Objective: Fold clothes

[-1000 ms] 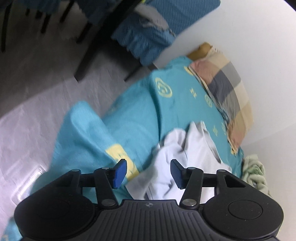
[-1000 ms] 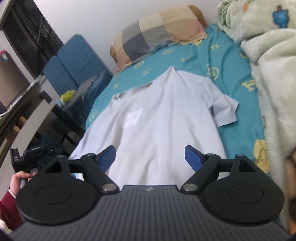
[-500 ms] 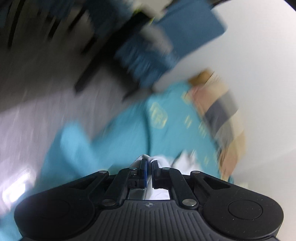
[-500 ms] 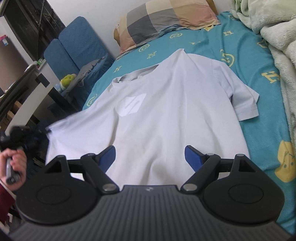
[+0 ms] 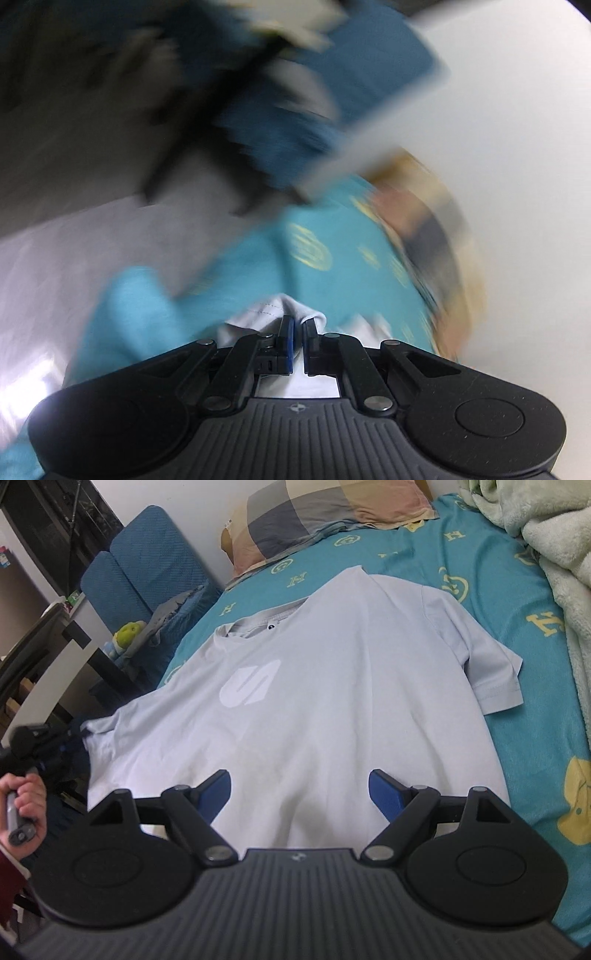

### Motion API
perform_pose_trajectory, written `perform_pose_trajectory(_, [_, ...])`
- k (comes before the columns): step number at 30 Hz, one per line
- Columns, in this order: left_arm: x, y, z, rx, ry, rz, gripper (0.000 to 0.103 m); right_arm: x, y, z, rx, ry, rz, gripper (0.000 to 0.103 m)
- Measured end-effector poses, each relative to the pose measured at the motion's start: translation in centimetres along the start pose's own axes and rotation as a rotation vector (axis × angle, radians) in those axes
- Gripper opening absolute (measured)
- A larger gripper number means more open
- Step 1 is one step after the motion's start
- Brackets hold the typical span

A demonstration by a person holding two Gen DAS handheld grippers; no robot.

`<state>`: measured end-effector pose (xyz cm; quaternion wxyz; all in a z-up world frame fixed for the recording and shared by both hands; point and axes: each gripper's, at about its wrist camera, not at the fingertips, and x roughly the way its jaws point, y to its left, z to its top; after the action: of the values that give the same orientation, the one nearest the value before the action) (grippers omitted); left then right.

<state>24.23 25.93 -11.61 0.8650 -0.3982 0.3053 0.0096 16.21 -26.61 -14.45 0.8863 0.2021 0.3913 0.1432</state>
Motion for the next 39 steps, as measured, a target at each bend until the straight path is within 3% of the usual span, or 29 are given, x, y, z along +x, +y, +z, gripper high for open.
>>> perform_pose_trajectory(3, [-0.2, -5.6, -3.4, 0.291, 0.069, -0.086, 0.005, -0.3, -0.1, 0.1, 0.006, -0.009, -0.005, 0.083])
perform_pose_trajectory(6, [-0.1, -9.9, -9.4, 0.521, 0.208, -0.141, 0.005, -0.6, -0.4, 0.2, 0.018, -0.015, -0.008, 0.083])
perform_pose_trajectory(10, [2.1, -11.9, -16.5, 0.705, 0.371, -0.121, 0.005, -0.6, -0.6, 0.0, 0.029, -0.012, -0.011, 0.083])
perform_pose_trajectory(13, [3.8, -11.1, -18.7, 0.749, 0.426, -0.072, 0.006, -0.5, -0.8, -0.2, 0.040, -0.003, -0.006, 0.083])
perform_pose_trajectory(14, [4.1, -10.7, -18.4, 0.727, 0.438, -0.066, 0.011, -0.4, -1.0, -0.3, 0.048, 0.002, -0.003, 0.083])
perform_pose_trajectory(18, [3.1, -9.7, -14.9, 0.538, 0.426, -0.081, 0.052, -0.1, -1.4, -0.4, 0.083, 0.020, 0.019, 0.083])
perform_pose_trajectory(20, [2.2, -9.0, -12.9, 0.431, 0.390, -0.088, 0.061, 0.0, -1.5, -0.4, 0.093, 0.026, 0.030, 0.083])
perform_pose_trajectory(25, [2.1, -5.3, -9.7, 0.185, 0.321, -0.030, 0.075, 0.5, -1.5, -0.5, 0.094, 0.038, 0.041, 0.083])
perform_pose_trajectory(28, [2.0, -3.1, -7.9, 0.038, 0.279, 0.004, 0.076, 1.0, -1.5, -0.6, 0.095, 0.046, 0.039, 0.083])
perform_pose_trajectory(31, [1.9, -0.8, -6.0, -0.109, 0.235, 0.039, 0.075, 1.6, -1.5, -0.6, 0.080, 0.051, 0.035, 0.083])
perform_pose_trajectory(34, [2.0, -1.0, -4.3, -0.103, 0.184, 0.042, 0.064, 2.1, -1.5, -0.6, 0.054, 0.049, 0.029, 0.083])
perform_pose_trajectory(35, [2.0, -1.3, -3.8, -0.089, 0.167, 0.040, 0.048, 2.3, -1.5, -0.6, 0.046, 0.047, 0.027, 0.083])
perform_pose_trajectory(36, [2.1, -1.6, -3.2, -0.075, 0.149, 0.039, 0.023, 2.4, -1.5, -0.6, 0.039, 0.043, 0.025, 0.083])
perform_pose_trajectory(37, [2.1, -1.9, -2.7, -0.060, 0.132, 0.037, 0.009, 2.5, -1.5, -0.6, 0.032, 0.040, 0.022, 0.083])
perform_pose_trajectory(39, [2.2, -2.4, -1.6, -0.032, 0.097, 0.034, 0.005, 2.6, -1.5, -0.6, 0.024, 0.034, 0.017, 0.083])
